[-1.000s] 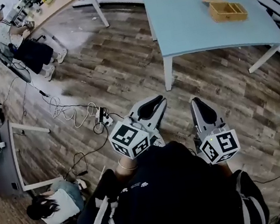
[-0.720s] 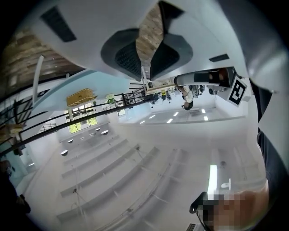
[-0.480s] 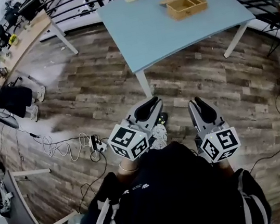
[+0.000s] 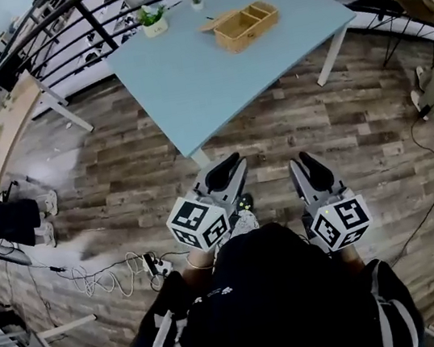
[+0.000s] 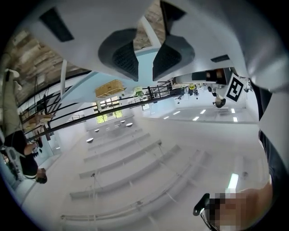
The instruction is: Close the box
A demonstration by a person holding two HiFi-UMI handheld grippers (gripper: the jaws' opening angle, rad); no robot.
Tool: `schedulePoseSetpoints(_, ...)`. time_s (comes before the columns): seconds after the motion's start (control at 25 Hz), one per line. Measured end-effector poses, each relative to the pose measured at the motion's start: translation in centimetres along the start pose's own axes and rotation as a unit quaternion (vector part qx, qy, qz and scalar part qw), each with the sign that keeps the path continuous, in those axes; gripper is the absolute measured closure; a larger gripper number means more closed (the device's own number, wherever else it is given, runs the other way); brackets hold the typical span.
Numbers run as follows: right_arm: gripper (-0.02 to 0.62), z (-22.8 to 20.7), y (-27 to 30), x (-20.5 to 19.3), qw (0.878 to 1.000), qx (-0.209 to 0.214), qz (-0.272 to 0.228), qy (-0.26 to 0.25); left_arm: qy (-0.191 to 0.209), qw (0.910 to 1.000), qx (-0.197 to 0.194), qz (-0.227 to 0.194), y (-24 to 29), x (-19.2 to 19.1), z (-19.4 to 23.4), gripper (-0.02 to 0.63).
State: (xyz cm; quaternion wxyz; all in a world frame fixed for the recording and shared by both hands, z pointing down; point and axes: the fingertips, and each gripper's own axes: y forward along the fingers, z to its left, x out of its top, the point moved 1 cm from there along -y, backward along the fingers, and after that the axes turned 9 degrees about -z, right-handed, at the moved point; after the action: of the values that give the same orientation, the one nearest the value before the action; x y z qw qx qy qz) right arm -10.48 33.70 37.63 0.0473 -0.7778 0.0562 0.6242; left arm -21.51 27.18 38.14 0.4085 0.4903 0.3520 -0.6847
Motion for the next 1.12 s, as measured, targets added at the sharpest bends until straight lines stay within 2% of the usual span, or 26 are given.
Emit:
schedulePoseSetpoints(0.44,0.486,-2.1,7.3,1.0,0.999,-0.052,0.007,0.003,-0.023,0.9984,-0.049,0.015,5.5,1.2,7.3,0.554)
schedulePoseSetpoints(0.88,0.485,-3.7,13.3,1.2,0.995,-0.094,0.007,0.014,-0.035,0.9971,-0.064,0.020,7.9,2.1,13.9,0.552)
schedulePoseSetpoints(1.12,0.482,-3.2,16.0,1.4,0.995,-0.099,-0.001,0.008,-0.038,0.9970,-0.065,0.018,8.2,2.5,17.2,0.552)
